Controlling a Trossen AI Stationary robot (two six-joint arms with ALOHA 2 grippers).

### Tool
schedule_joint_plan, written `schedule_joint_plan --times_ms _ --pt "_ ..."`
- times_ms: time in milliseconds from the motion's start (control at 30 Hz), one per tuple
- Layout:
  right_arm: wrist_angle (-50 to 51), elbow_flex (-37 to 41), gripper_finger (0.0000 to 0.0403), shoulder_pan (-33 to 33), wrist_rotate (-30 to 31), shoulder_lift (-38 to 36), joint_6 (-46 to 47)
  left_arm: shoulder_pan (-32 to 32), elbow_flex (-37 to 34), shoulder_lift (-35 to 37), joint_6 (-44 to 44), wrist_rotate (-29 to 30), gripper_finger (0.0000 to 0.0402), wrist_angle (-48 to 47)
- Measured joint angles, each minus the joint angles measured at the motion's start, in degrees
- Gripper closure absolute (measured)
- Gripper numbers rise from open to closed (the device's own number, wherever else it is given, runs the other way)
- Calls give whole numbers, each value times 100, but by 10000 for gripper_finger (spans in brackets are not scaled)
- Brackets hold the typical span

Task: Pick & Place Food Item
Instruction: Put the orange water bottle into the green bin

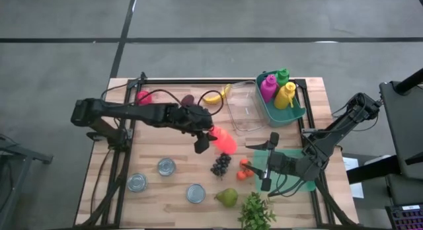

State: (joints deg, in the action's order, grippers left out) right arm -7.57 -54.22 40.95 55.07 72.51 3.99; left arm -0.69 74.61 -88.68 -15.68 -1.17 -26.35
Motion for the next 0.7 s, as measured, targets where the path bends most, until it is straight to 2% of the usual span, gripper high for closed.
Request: schedule_joint_plan --times_ms 200,333,700 --pt "-10 0 117 2 -1 0 -7 -9 1381 -894 331 -2 192 -1216" --pt "-6 0 117 2 -1 0 1 7 2030 -1375 441 0 192 -1524" --pt "-4 0 117 2 0 0 -4 9 2356 -1761 656 -136 192 -1523"
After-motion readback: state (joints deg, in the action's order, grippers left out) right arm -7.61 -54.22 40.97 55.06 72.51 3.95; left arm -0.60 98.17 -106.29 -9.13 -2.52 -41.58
